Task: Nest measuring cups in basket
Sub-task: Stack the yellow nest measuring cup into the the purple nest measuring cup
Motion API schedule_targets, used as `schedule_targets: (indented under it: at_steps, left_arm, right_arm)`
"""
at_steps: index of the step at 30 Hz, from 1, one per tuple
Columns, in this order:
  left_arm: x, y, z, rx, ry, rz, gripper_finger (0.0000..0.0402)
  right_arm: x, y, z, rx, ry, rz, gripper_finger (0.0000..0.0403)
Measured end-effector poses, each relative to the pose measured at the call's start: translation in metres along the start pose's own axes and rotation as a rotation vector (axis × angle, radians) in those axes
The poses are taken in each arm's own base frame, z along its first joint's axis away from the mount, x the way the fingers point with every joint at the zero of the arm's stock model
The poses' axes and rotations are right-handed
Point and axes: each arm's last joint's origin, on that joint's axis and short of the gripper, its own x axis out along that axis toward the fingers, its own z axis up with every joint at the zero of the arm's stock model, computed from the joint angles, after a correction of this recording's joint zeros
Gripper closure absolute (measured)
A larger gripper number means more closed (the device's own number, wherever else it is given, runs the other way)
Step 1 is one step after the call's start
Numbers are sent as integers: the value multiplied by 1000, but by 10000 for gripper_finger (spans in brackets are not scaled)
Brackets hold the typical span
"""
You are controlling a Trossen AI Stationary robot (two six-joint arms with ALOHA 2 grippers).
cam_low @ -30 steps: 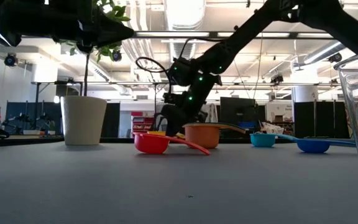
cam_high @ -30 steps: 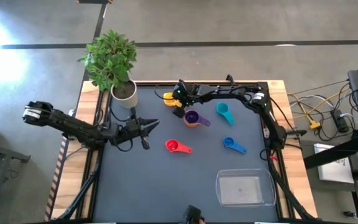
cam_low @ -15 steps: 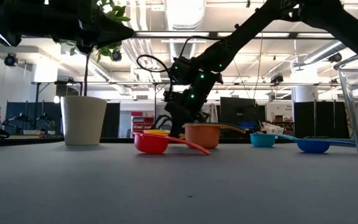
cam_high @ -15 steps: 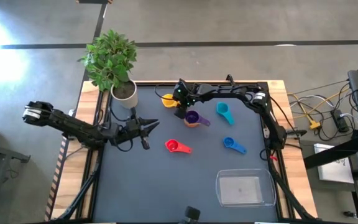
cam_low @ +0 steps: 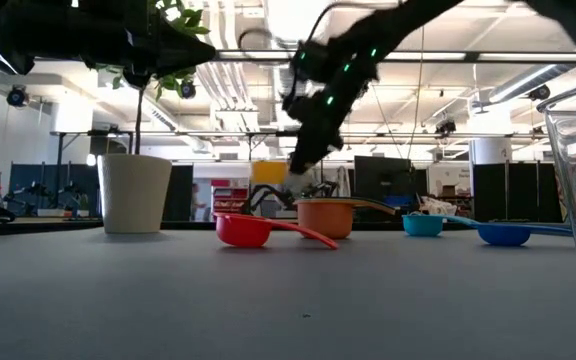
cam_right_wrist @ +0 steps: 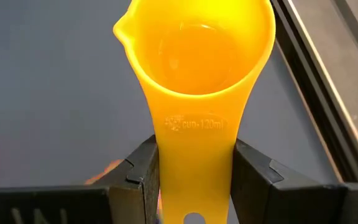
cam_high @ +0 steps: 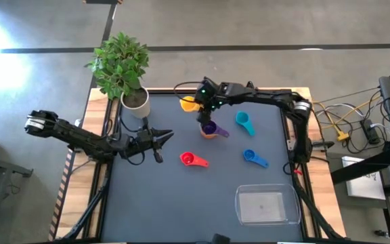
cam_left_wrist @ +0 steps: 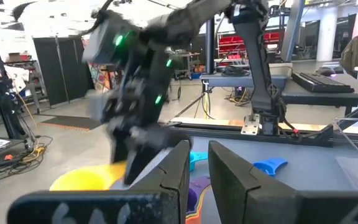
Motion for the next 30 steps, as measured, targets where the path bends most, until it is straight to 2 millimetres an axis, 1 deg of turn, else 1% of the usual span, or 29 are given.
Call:
schedule_targets:
  at_steps: [3,7,10,13,16,19,23,30]
  left_arm:
    - [0,0,0,0,0,0,361]
    - [0,0,0,1,-1,0,361]
    - [0,0,0,16,0,1,361]
    - [0,0,0,-4,-1,-6,361]
    - [0,-1,0,-16,-2,-25,361]
    - [0,-1,0,-24,-2,-26,361]
    - [1,-1,2,-23,-8,-22,361]
    - [7,-3,13,-12,-9,-17,361]
  right_arm:
    - [-26,9,-8,-25,16,13,272]
    - [-52,18,-31,-27,21,21,272]
    - [-66,20,-54,14,18,19,272]
    - [-73,22,-75,54,2,17,272]
    - [-78,25,-93,79,1,21,272]
    - [-78,27,-105,86,-11,37,272]
    - [-73,31,-111,54,-39,101,272]
    - [-56,31,-115,9,12,105,272]
